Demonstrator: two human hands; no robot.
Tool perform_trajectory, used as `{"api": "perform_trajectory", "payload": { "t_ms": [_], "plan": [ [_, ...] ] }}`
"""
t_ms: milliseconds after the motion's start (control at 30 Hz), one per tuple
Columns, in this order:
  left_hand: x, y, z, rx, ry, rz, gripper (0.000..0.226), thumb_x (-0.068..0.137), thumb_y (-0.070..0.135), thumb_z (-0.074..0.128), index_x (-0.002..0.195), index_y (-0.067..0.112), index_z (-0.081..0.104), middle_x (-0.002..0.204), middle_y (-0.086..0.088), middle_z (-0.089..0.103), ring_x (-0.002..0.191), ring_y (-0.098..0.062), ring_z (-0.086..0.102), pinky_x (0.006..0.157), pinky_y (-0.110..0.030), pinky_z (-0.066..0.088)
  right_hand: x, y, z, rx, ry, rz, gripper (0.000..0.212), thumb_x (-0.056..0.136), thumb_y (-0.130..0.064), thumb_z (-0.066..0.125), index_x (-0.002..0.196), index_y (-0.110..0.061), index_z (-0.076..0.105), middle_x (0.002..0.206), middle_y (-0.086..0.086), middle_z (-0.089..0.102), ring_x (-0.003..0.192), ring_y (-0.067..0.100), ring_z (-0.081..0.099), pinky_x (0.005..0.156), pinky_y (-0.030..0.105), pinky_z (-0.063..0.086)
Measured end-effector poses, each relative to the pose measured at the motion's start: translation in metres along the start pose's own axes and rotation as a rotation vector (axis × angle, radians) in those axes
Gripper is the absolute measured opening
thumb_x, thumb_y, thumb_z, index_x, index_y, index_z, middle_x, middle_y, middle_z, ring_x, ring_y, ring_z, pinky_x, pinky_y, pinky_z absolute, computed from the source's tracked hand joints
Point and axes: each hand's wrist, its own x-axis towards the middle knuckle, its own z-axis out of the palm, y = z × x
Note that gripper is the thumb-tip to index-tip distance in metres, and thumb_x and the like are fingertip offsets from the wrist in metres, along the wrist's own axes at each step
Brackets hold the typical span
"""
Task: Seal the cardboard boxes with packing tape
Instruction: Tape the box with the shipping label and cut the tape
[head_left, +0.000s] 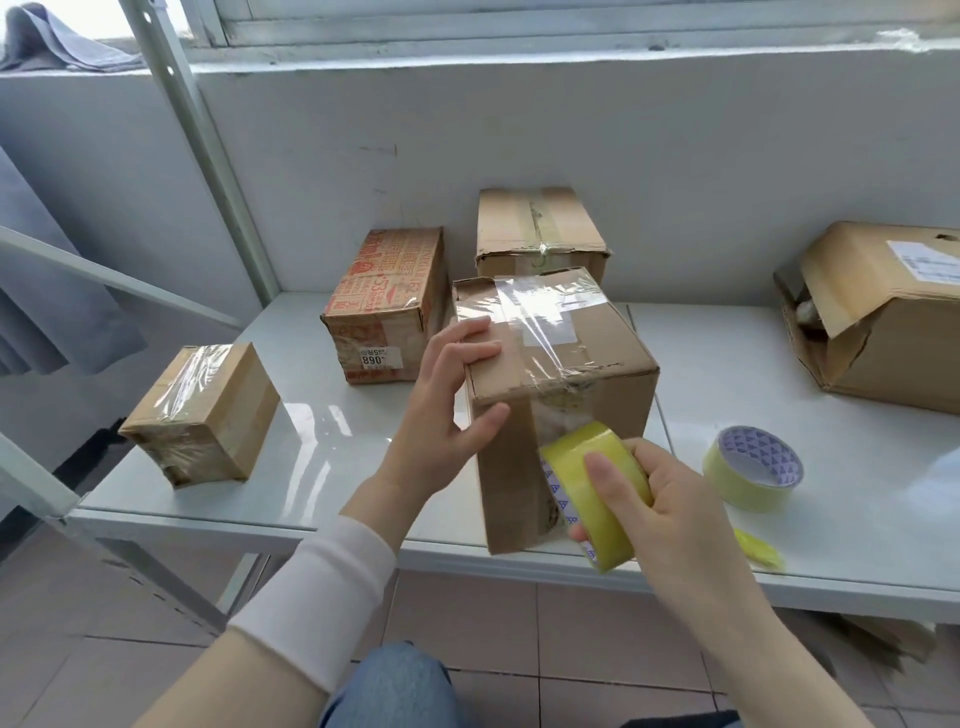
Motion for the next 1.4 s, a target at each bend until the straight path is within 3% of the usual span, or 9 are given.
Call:
{"api": "perform_trajectory", "payload": {
  "t_ms": [100,267,367,467,800,967,1133,1300,1400],
  "plan": [
    [0.015,0.019,-0.002,-0.065,0.101,-0.078,0.028,0.084,0.034,0.049,0.106,0.017,0.054,0.124,-0.011,0.053,0.117,-0.010,0.048,0.094,-0.012,0.037,0.009,-0.031,-0.004,0.021,-0.033,-0.039,0.042,0.066,-0.053,0.047,0.082,-0.017,0.058,0.055,0.001,0.067,0.048,0.007,0.064,0.042,0.019,0.049],
    [0.047,0.029,-0.007,-0.158,0.162,-0.551,0.025,0.091,0.050,0.048,0.086,0.026,0.054,0.086,0.006,0.056,0.084,-0.011,0.053,0.077,-0.024,0.042,0.059,-0.072,-0.015,0.088,-0.088,-0.079,0.052,0.076,-0.058,0.047,0.075,-0.009,0.064,0.059,0.003,0.070,0.052,0.010,0.063,0.052,0.026,0.054],
    [0.055,0.002,-0.005,-0.237,0.158,-0.812,0.058,0.074,0.068,0.039,0.100,0.020,0.060,0.100,-0.005,0.065,0.095,-0.024,0.062,0.086,-0.042,0.049,0.096,-0.057,-0.003,0.080,-0.043,-0.066,0.043,0.087,-0.051,0.053,0.080,-0.010,0.064,0.082,0.011,0.069,0.075,0.016,0.061,0.081,0.041,0.053],
    [0.063,-0.031,-0.002,-0.218,0.214,-1.037,0.074,0.078,0.069,0.037,0.122,0.012,0.055,0.115,-0.011,0.063,0.104,-0.031,0.061,0.091,-0.044,0.050,0.121,-0.024,0.017,0.108,-0.027,-0.137,0.017,0.094,-0.030,0.052,0.082,-0.019,0.057,0.080,-0.002,0.063,0.069,0.000,0.056,0.070,0.017,0.048],
    [0.073,-0.086,0.009,-0.204,0.299,-1.037,0.020,0.094,0.032,0.054,0.092,0.012,0.053,0.105,-0.010,0.059,0.100,-0.026,0.058,0.094,-0.041,0.046,0.160,0.012,0.040,0.054,-0.051,-0.119,0.022,0.093,-0.037,0.051,0.086,-0.019,0.060,0.090,0.008,0.066,0.083,0.017,0.058,0.074,0.026,0.045],
    [0.073,-0.085,0.009,-0.145,0.279,-1.017,0.026,0.095,0.030,0.052,0.073,0.018,0.048,0.081,0.000,0.053,0.084,-0.021,0.049,0.078,-0.032,0.040,0.135,-0.005,0.021,-0.138,0.055,-0.196,0.054,0.087,-0.054,0.050,0.086,-0.001,0.062,0.081,0.017,0.065,0.070,0.028,0.058,0.063,0.033,0.045],
    [0.075,-0.083,0.013,-0.123,0.258,-1.018,0.028,0.095,0.031,0.051,0.071,0.018,0.047,0.081,-0.002,0.055,0.084,-0.023,0.050,0.079,-0.034,0.042,0.109,-0.006,0.018,-0.028,-0.198,-0.108,0.044,0.070,-0.052,0.054,0.095,-0.016,0.060,0.079,0.001,0.073,0.079,0.011,0.068,0.077,0.023,0.052],
    [0.076,-0.079,0.013,-0.064,0.268,-1.037,0.032,0.095,0.030,0.050,0.066,0.019,0.042,0.070,0.003,0.047,0.080,-0.019,0.044,0.073,-0.027,0.033,0.092,-0.023,0.001,-0.023,-0.107,-0.060,0.050,0.065,-0.059,0.050,0.081,-0.013,0.062,0.058,-0.003,0.069,0.052,0.005,0.062,0.049,0.014,0.047],
    [0.077,-0.077,0.012,-0.029,0.252,-1.052,0.032,0.096,0.032,0.049,0.068,0.019,0.043,0.074,0.002,0.048,0.081,-0.020,0.044,0.072,-0.027,0.032,0.070,-0.020,-0.014,0.009,-0.111,-0.048,0.046,0.067,-0.056,0.050,0.085,-0.015,0.063,0.066,-0.001,0.072,0.059,0.006,0.066,0.059,0.022,0.053]
  ]
}}
